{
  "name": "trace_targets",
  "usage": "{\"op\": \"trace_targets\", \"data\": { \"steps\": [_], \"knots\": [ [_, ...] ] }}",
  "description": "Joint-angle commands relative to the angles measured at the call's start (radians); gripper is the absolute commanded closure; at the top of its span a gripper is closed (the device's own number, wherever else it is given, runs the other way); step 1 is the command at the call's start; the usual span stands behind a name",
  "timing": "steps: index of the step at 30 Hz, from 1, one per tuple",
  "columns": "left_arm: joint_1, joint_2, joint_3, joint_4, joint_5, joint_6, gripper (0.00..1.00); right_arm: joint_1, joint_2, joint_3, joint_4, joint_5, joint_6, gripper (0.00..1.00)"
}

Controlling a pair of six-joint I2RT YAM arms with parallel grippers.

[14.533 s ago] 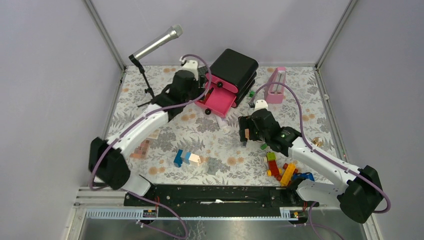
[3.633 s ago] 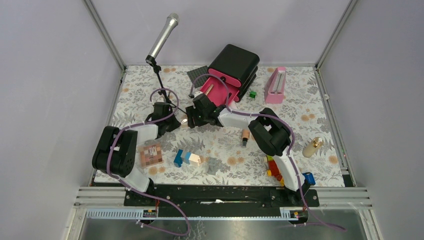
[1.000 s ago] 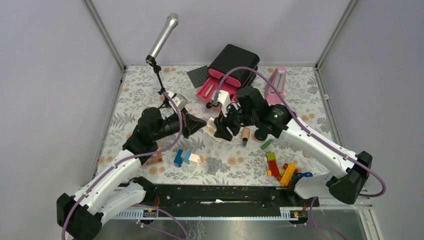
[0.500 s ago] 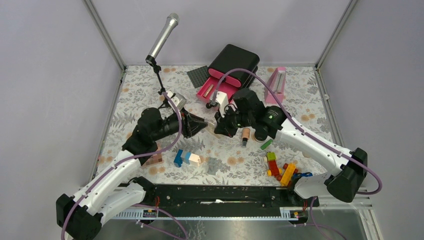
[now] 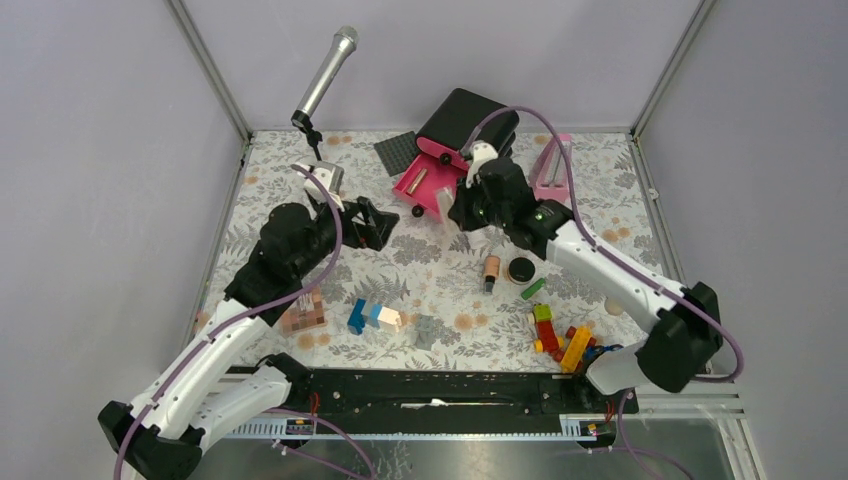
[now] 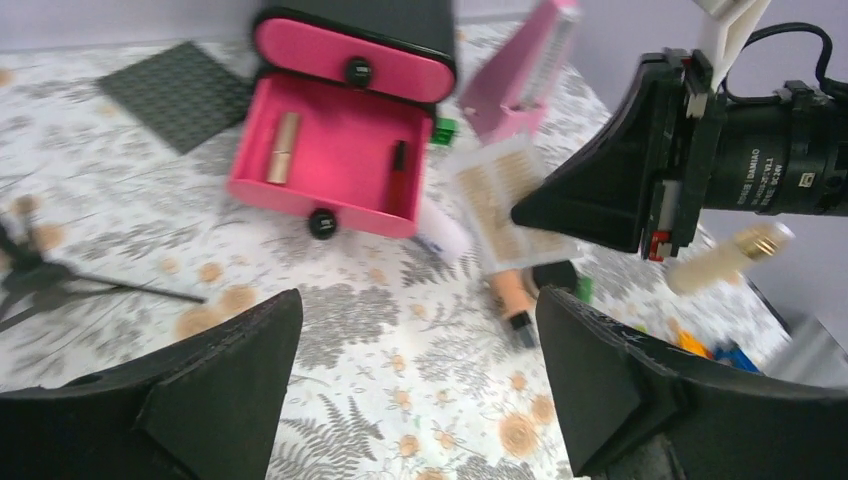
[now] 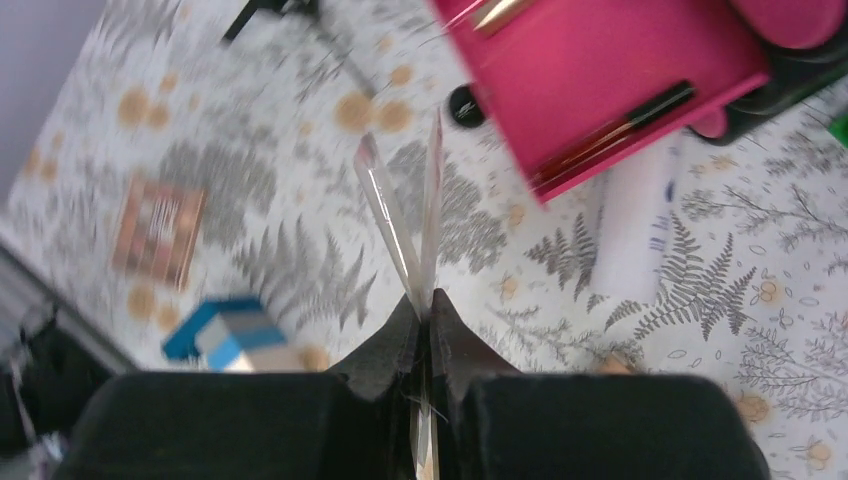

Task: Organize the makeup
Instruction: Place the makeup in the drawer.

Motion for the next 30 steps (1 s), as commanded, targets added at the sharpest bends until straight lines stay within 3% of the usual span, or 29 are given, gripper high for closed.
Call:
{"op": "trace_targets", "data": {
  "steps": [1, 12, 30],
  "knots": [
    [-0.001, -0.026, 0.055, -0.098, -0.268, -0.019, 0.06, -0.080, 0.093, 0.070, 0.130, 0.135, 0.319, 1.00],
    [-0.001, -0.017, 0.039, -0.114, -0.306, 0.002, 0.03, -0.141, 0.267, 0.099, 0.377, 0.212, 0.775, 1.00],
    [-0.001, -0.032, 0.028, -0.136, -0.274, -0.005, 0.03, -0.142, 0.521, 0.186, 0.493, 0.252, 0.864, 0.98]
  ]
}}
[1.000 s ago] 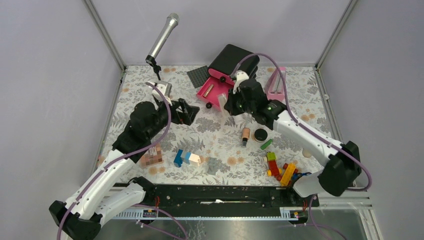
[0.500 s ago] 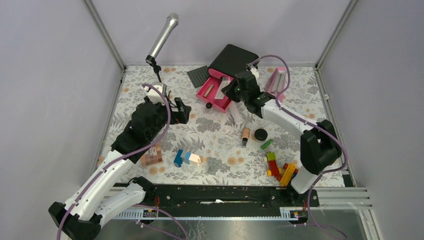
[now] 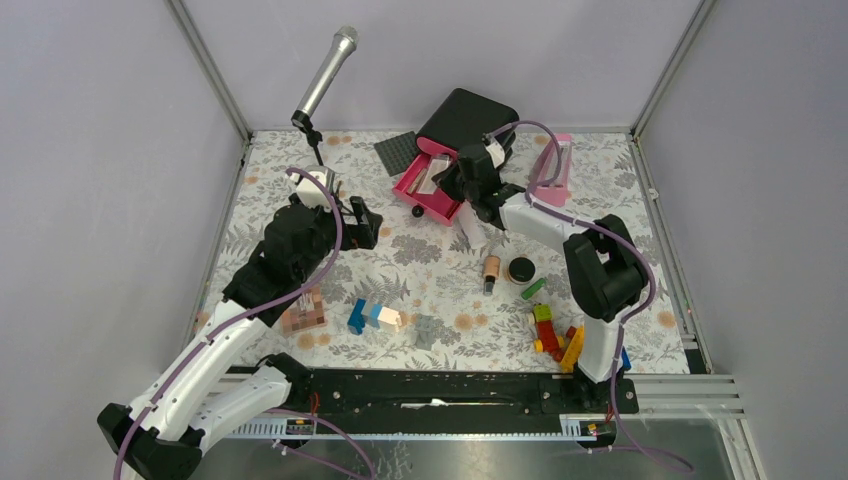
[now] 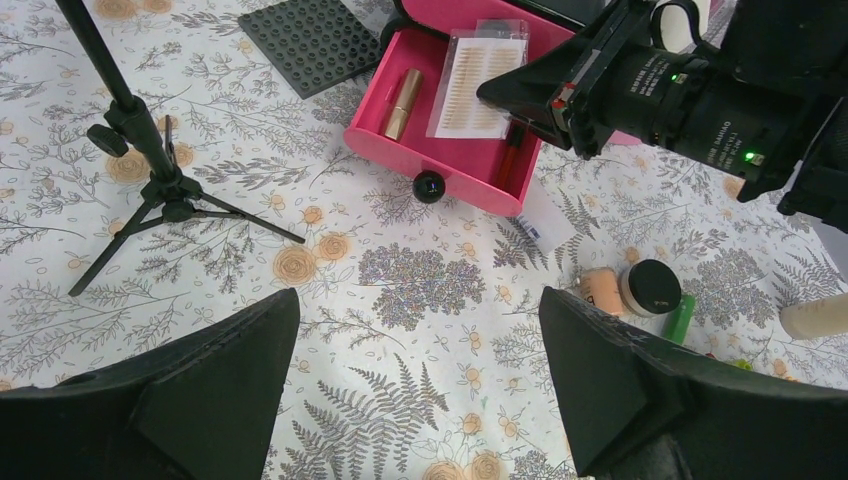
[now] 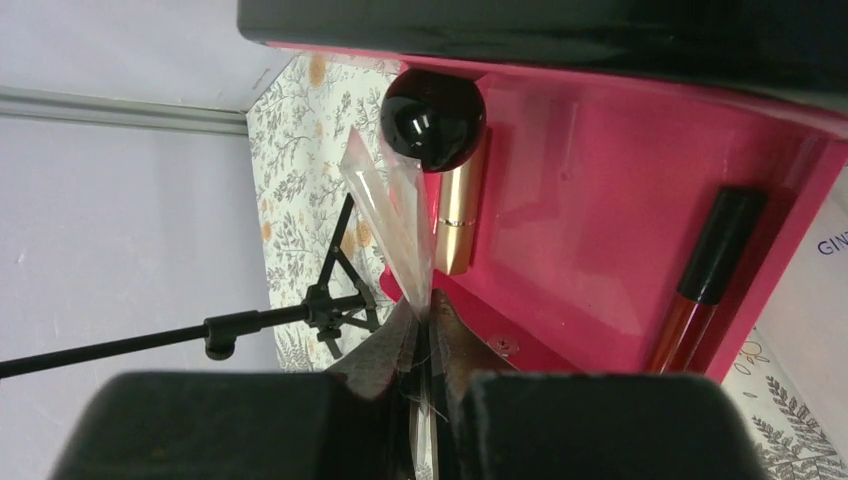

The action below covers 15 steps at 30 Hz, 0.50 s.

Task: Organize the makeup
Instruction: Place the makeup in the drawer.

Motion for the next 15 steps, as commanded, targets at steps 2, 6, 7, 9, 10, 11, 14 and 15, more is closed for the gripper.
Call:
{"op": "trace_targets", "data": {
  "steps": [2, 6, 7, 9, 10, 11, 14, 15],
  "knots": [
    [-0.001, -0.017, 0.014, 0.019, 0.000, 0.003, 0.03, -0.004, 0.039, 0.053, 0.058, 0.069, 0.040, 0.98],
    [-0.001, -0.008, 0.016, 0.017, 0.014, 0.002, 0.03, -0.004, 0.052, 0.054, 0.045, 0.079, 0.045, 0.98],
    [-0.001, -0.007, 0.016, 0.016, 0.015, 0.003, 0.03, -0.004, 0.051, 0.047, 0.045, 0.080, 0.048, 0.98],
    [0.000, -0.004, 0.018, 0.016, 0.019, 0.003, 0.03, -0.004, 0.048, 0.030, 0.050, 0.076, 0.050, 0.98],
    [0.000, -0.003, 0.018, 0.016, 0.021, 0.003, 0.03, -0.003, 0.047, 0.023, 0.056, 0.072, 0.051, 0.98],
    [0.000, -0.002, 0.018, 0.016, 0.023, 0.003, 0.03, -0.003, 0.046, 0.015, 0.059, 0.067, 0.050, 0.98],
    [0.000, -0.002, 0.018, 0.016, 0.025, 0.002, 0.03, -0.003, 0.040, -0.008, 0.068, 0.061, 0.050, 0.98],
    [0.001, -0.001, 0.017, 0.016, 0.025, 0.002, 0.03, -0.003, 0.038, -0.014, 0.072, 0.059, 0.050, 0.98]
  ]
}}
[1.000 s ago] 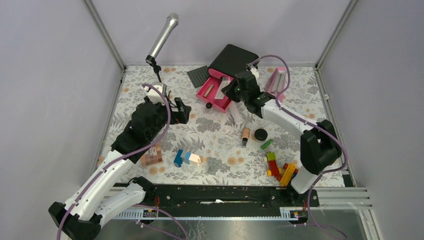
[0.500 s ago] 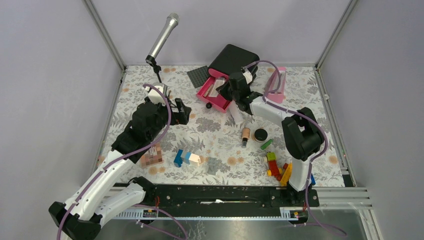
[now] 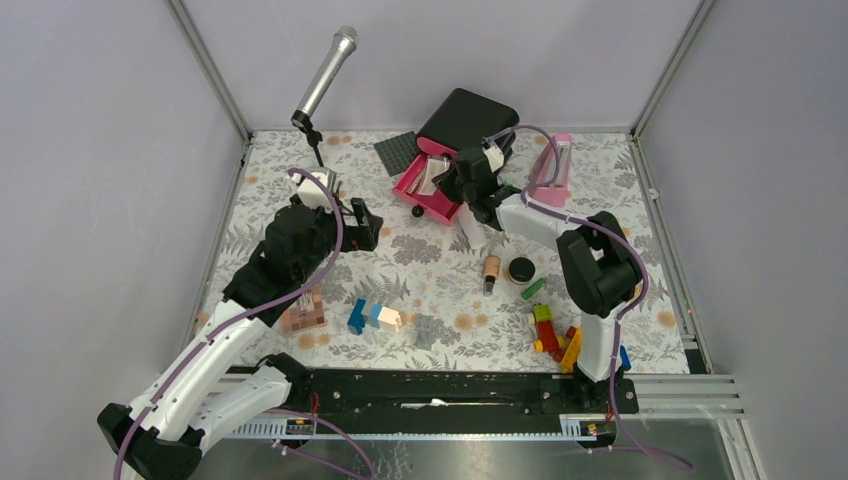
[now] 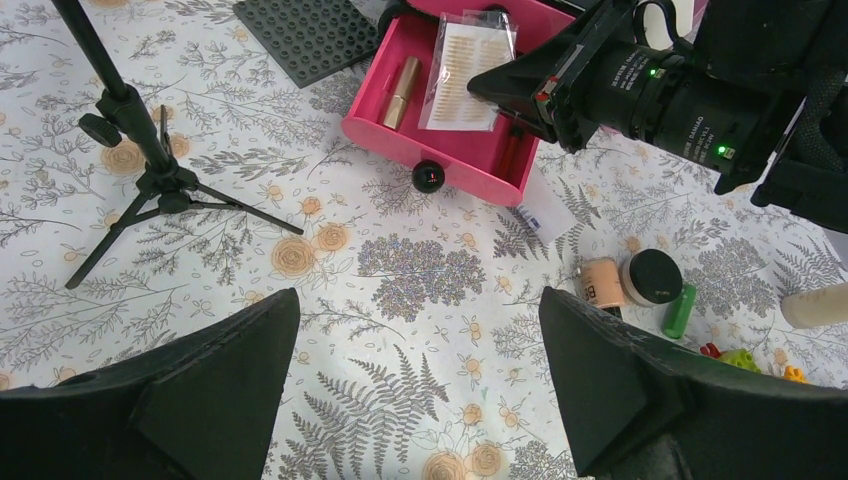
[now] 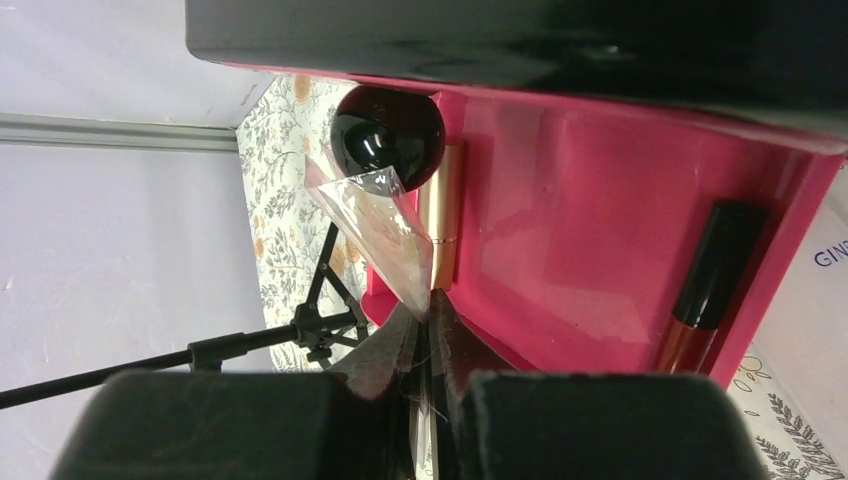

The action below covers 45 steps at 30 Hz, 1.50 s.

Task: Organize the makeup
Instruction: Place the makeup in the drawer.

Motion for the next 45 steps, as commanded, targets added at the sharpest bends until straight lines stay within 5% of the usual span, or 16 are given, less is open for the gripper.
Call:
{"op": "trace_targets", "data": {
  "steps": [1, 21, 35, 45],
  "knots": [
    [0.001, -0.001, 0.016, 0.030, 0.015, 0.001, 0.03, -0.003, -0.016, -0.028, 0.047, 0.029, 0.017, 0.97],
    [0.006, 0.013, 0.018, 0.026, 0.028, 0.001, 0.03, -0.004, 0.008, -0.020, 0.074, 0.054, 0.030, 0.91],
    [0.011, 0.025, 0.021, 0.028, 0.043, 0.001, 0.03, -0.003, -0.005, 0.006, 0.043, 0.093, -0.004, 0.45],
    [0.014, 0.033, 0.021, 0.026, 0.042, 0.002, 0.03, -0.003, -0.141, -0.112, 0.024, 0.156, -0.070, 0.32]
  ]
}}
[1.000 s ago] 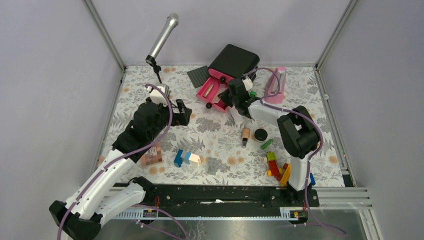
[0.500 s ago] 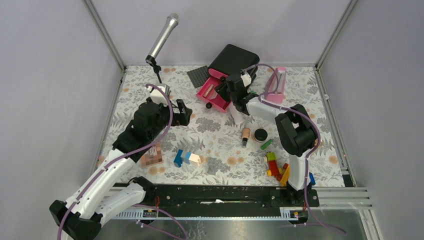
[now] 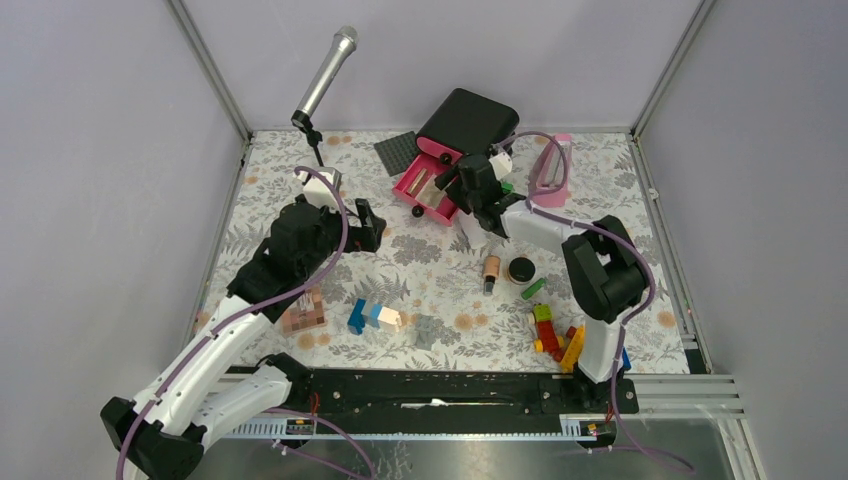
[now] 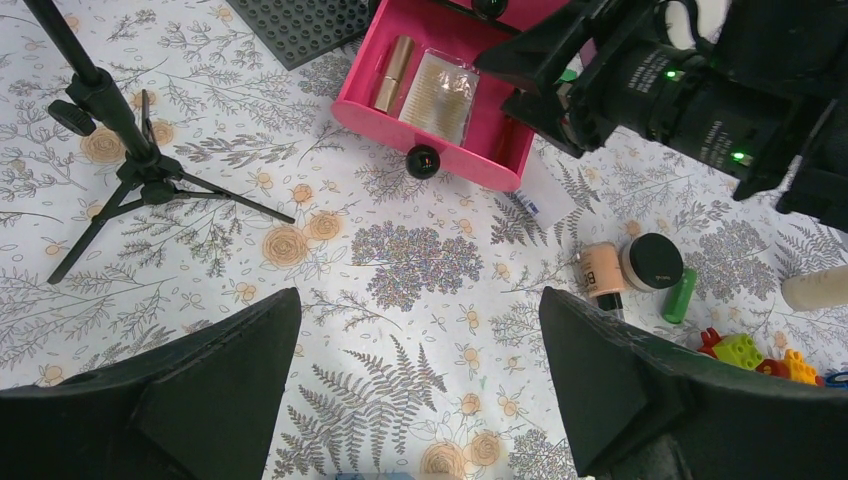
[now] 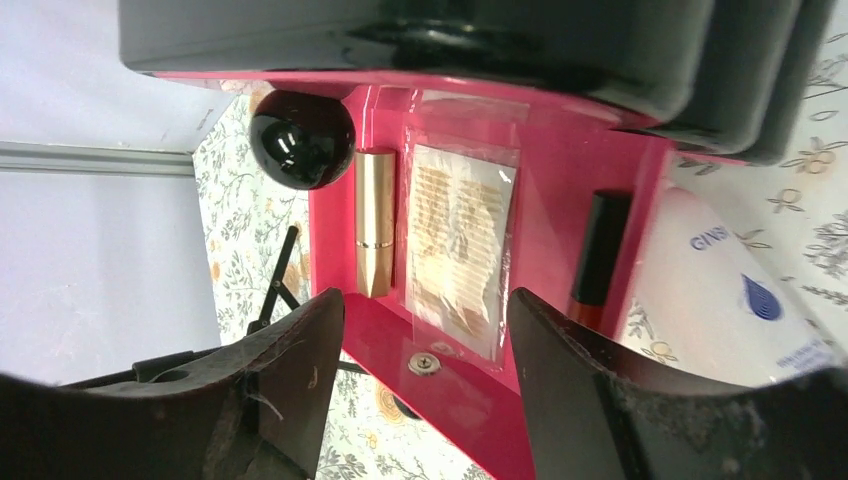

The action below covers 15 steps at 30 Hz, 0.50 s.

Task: Organize the makeup
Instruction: Place the makeup in the drawer, then move the makeup to the center of the board.

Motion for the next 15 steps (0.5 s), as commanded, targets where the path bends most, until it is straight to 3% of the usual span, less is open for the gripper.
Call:
{"op": "trace_targets", "data": {
  "steps": [1, 8, 15],
  "knots": [
    [0.007, 0.005, 0.021, 0.034, 0.009, 0.002, 0.03, -0.003, -0.137, -0.051, 0.002, 0.089, -0.054, 0.31],
    [0.007, 0.024, 0.022, 0.018, -0.048, -0.023, 0.02, -0.003, -0.274, -0.120, 0.014, 0.064, -0.158, 0.30],
    [0.007, 0.090, 0.048, -0.124, -0.226, -0.156, 0.01, -0.003, -0.394, -0.151, -0.072, -0.065, -0.343, 0.29]
  ]
}}
